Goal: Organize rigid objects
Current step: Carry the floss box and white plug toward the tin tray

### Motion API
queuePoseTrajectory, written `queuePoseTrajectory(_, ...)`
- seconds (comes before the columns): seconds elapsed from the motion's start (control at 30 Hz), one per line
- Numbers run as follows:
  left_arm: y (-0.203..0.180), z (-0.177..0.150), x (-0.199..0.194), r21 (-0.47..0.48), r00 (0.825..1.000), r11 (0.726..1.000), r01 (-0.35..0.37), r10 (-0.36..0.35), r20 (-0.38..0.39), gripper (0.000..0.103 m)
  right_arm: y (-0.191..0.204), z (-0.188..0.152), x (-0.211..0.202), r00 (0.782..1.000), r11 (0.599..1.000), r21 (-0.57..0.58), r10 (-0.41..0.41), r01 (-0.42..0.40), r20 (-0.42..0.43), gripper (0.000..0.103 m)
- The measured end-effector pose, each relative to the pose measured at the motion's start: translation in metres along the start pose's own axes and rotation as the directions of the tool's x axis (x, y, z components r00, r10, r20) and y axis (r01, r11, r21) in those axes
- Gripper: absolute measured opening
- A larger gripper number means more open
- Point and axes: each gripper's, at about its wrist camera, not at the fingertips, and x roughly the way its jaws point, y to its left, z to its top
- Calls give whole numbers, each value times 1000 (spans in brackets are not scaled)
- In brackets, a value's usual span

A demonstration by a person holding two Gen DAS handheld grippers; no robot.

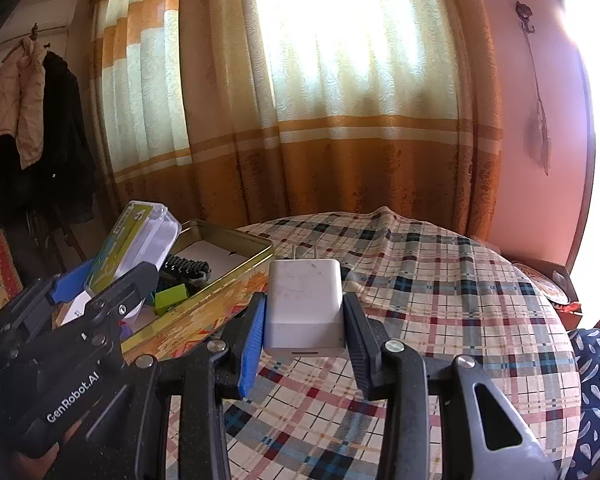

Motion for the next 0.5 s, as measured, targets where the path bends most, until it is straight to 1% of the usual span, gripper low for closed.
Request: queuePoseTrajectory(0.5,15,-1,-3,-16,1000,1000,-19,19,5,56,13,-3,-1,1000,1000,-21,22,-22,8,41)
